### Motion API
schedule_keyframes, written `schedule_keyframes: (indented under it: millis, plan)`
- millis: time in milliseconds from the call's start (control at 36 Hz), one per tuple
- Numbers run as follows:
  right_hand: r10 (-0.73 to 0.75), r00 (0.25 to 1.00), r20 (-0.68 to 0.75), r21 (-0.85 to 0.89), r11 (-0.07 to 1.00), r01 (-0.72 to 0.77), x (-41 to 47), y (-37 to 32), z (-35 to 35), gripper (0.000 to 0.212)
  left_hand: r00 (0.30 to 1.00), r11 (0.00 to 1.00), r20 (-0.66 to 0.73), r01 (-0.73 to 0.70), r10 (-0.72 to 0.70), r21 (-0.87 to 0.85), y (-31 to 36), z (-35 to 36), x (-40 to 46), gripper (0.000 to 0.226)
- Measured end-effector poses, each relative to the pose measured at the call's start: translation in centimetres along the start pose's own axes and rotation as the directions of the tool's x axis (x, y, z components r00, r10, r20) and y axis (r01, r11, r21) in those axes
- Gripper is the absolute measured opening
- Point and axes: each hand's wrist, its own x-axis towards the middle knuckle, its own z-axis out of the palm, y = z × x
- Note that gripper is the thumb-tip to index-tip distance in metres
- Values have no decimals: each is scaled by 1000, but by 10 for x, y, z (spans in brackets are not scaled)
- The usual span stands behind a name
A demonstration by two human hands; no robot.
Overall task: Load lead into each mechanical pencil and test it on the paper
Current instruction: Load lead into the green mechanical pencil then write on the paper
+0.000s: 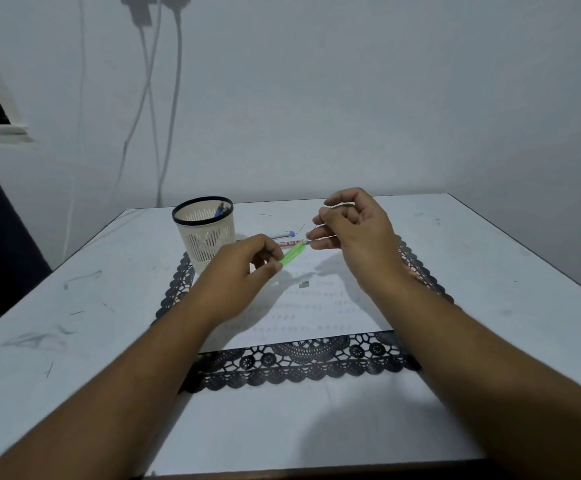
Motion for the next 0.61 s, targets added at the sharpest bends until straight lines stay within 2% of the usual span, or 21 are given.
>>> schedule_keyframes:
  millis: [111,361,611]
  plan:
    - [-15,1000,2,7,1000,15,-3,-3,2,5,1000,999,-13,14,-15,-51,-1,1,-1,13]
    - [-51,998,-35,52,997,53,-4,-9,1,5,999,998,-25,21,-23,-52,0,-1,-1,13]
    - [-27,999,-21,12,1000,27,-6,6,8,4,999,997,-33,33,-36,-68,0,-1,-2,11]
